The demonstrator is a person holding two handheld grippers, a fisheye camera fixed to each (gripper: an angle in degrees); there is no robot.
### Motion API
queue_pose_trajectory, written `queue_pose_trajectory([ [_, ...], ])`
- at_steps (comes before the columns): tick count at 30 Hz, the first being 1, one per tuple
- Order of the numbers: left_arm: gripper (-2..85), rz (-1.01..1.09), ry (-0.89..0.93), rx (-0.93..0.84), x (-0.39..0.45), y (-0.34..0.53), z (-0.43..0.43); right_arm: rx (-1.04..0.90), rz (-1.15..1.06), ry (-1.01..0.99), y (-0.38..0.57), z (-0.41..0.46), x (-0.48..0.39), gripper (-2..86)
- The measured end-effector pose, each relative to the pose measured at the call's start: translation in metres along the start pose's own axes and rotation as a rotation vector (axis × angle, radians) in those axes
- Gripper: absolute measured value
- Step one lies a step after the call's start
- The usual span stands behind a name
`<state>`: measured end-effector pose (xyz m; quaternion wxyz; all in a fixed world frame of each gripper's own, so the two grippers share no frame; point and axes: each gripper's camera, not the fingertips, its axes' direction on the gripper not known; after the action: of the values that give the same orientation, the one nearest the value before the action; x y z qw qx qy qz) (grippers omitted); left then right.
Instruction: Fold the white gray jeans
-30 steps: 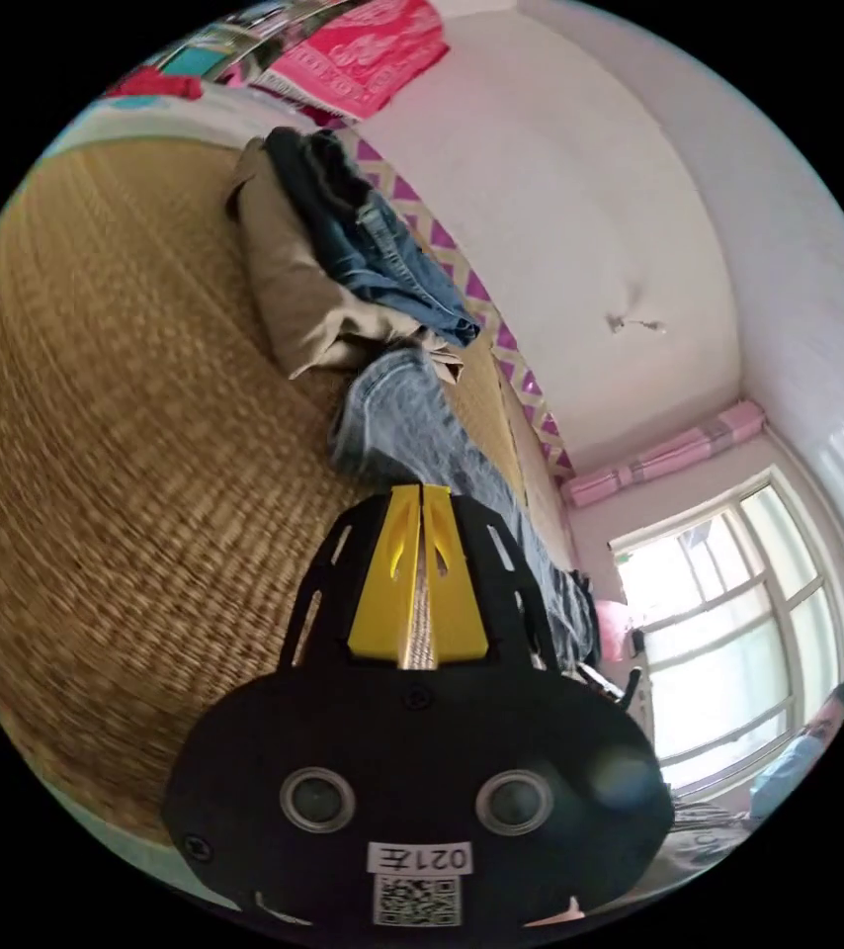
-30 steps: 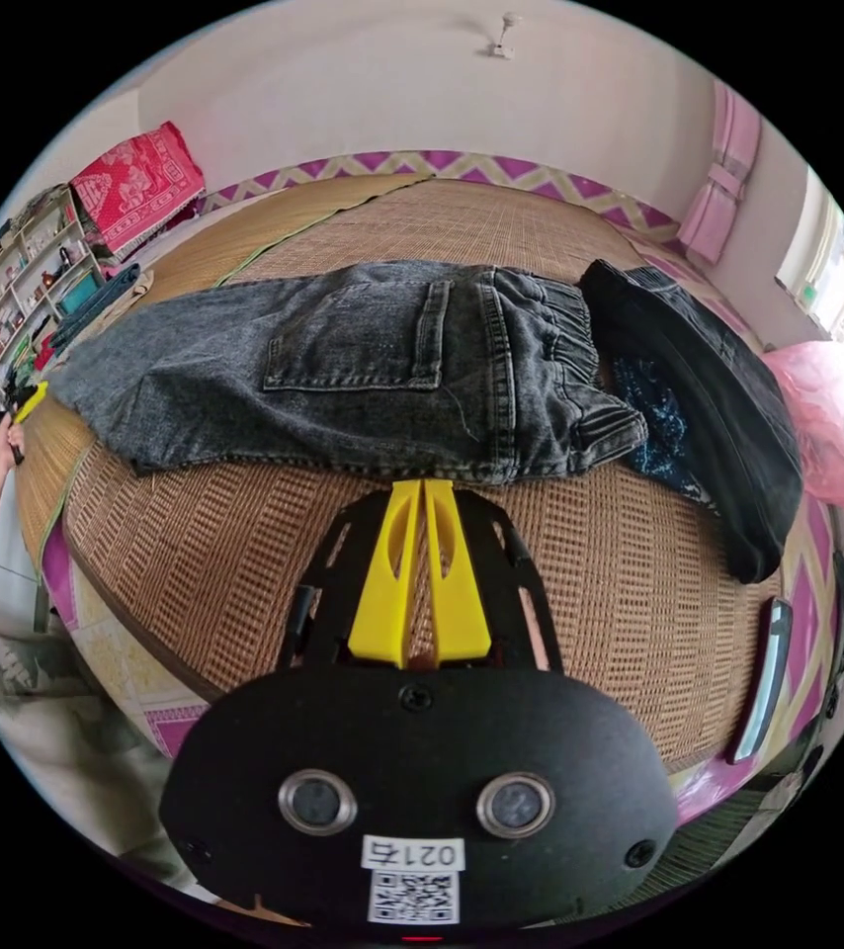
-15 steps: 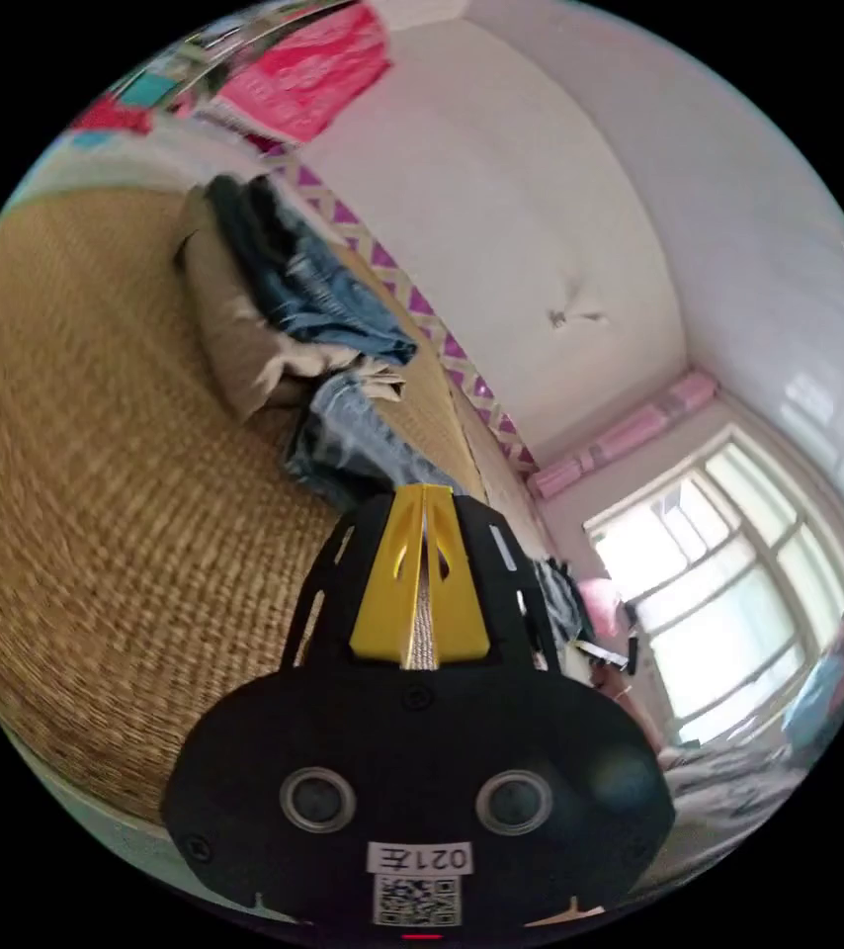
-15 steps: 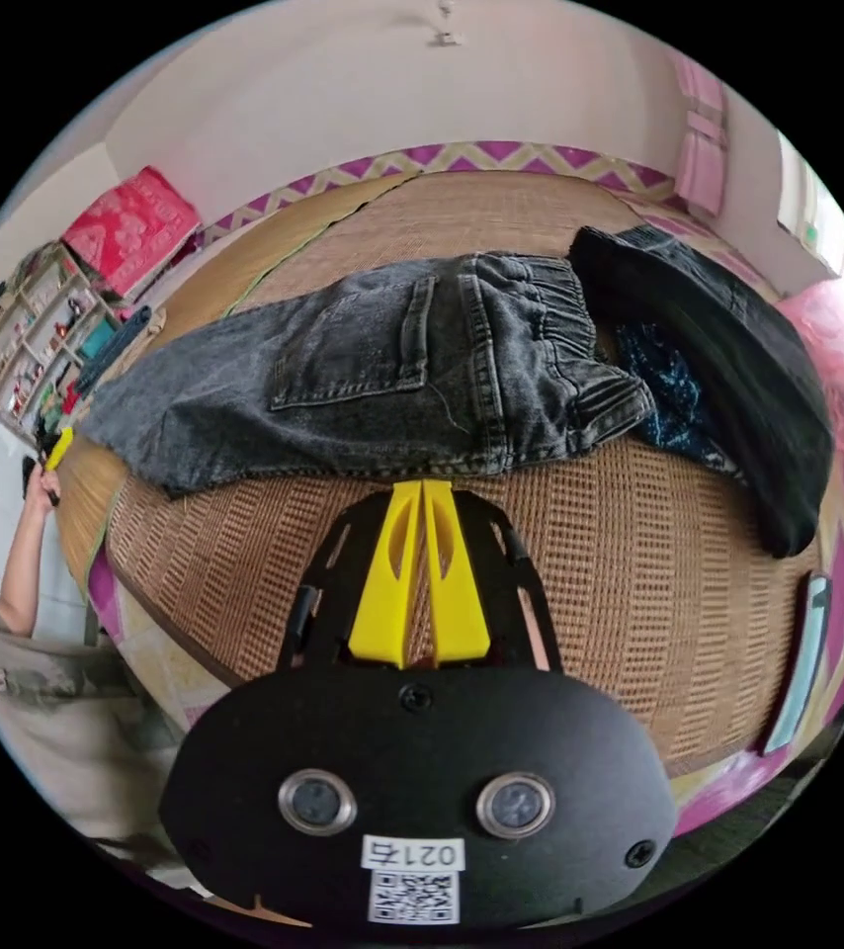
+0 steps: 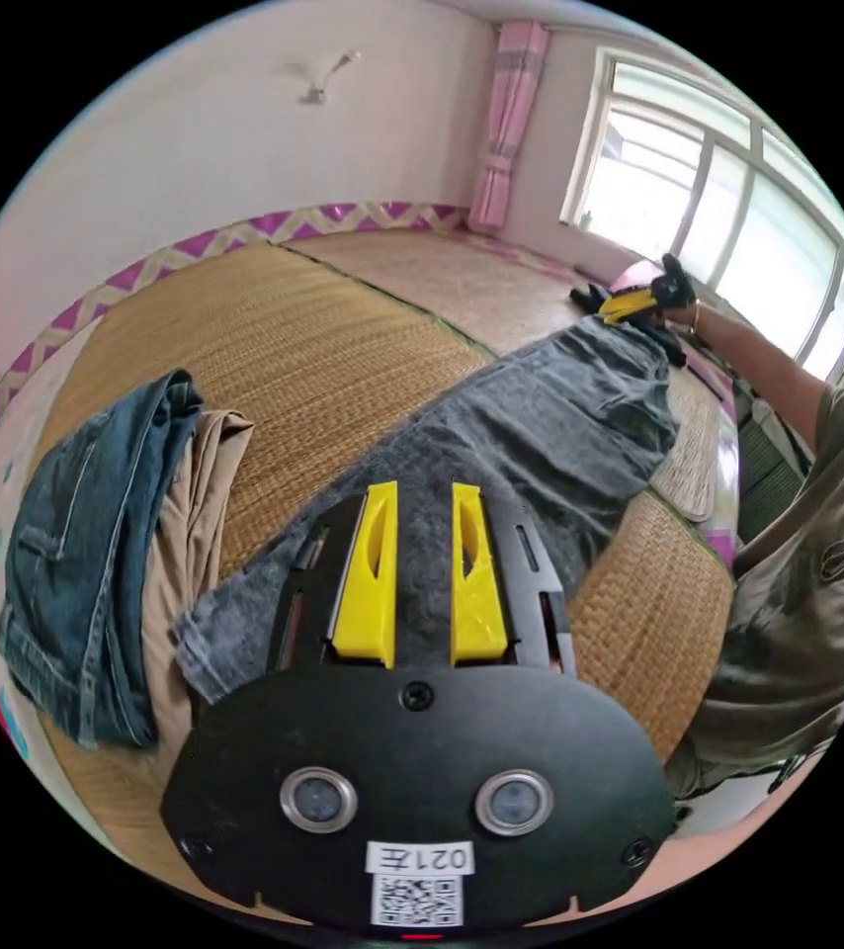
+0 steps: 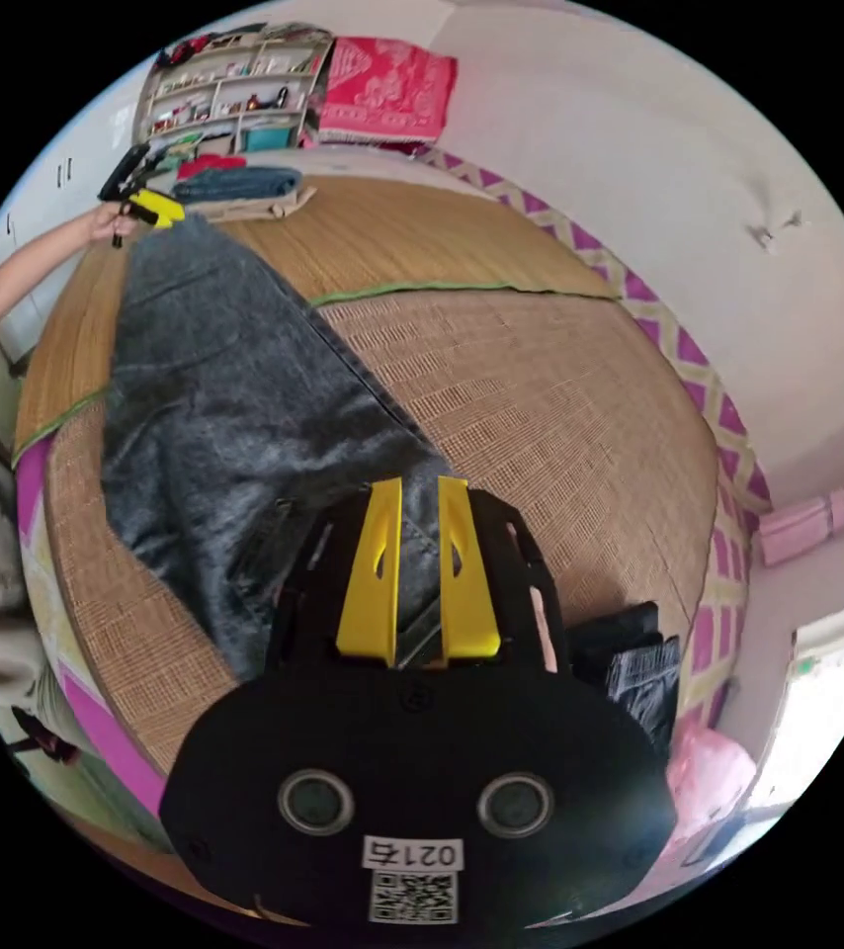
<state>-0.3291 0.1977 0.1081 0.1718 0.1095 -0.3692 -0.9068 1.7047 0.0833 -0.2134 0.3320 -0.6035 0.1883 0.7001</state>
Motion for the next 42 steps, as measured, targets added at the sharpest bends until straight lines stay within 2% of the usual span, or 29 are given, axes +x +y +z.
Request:
queue_pose_trajectory([
  [2,8.4,0.044,0.011,-0.023,0.002,-0.033,0.028,-0.112,-0.068,-0.006,-0.058,0.059,0.041,7.5],
  [8,10.1,0.144,0.054,-0.087,0.015,-0.094,0.079,-0.236,-0.137,-0.116,-0.154,0.174,0.118,9.6],
  [12,10.0,0.18,0.066,-0.134,0.028,-0.115,0.1,-0.239,-0.13,-0.239,-0.183,0.207,0.153,5.4],
  [13,8.5,0.186,0.068,-0.153,0.032,-0.12,0.106,-0.23,-0.13,-0.257,-0.188,0.21,0.161,2.1],
  [16,1.6,0.219,0.055,-0.198,0.046,-0.127,0.115,-0.167,-0.13,-0.284,-0.192,0.196,0.179,-0.5],
  [19,-0.4,0.237,0.039,-0.225,0.06,-0.13,0.118,-0.069,-0.125,-0.278,-0.184,0.166,0.186,-0.9],
  [24,-0.6,0.223,0.013,-0.104,0.081,-0.126,0.071,0.046,-0.159,-0.234,-0.162,0.105,0.168,-1.0],
  [27,0.5,0.22,-0.073,-0.07,0.087,-0.125,0.054,0.129,-0.179,-0.193,-0.141,0.057,0.146,-1.0],
  [28,3.7,0.233,-0.07,-0.077,0.089,-0.128,0.057,0.15,-0.178,-0.182,-0.135,0.044,0.139,-1.0],
  [32,7.1,0.278,0.03,-0.228,0.091,-0.146,0.089,0.158,-0.18,-0.15,-0.121,0.025,0.117,-1.0],
  [35,1.6,0.309,0.063,-0.311,0.092,-0.146,0.093,0.132,-0.198,-0.133,-0.112,0.023,0.104,-1.0],
  [39,-0.2,0.325,0.046,-0.179,0.108,-0.133,0.031,0.12,-0.199,-0.121,-0.094,0.02,0.09,-1.0],
  [42,-0.6,0.374,0.046,-0.046,0.154,-0.096,-0.054,0.111,-0.21,-0.103,-0.058,0.008,0.065,-1.0],
])
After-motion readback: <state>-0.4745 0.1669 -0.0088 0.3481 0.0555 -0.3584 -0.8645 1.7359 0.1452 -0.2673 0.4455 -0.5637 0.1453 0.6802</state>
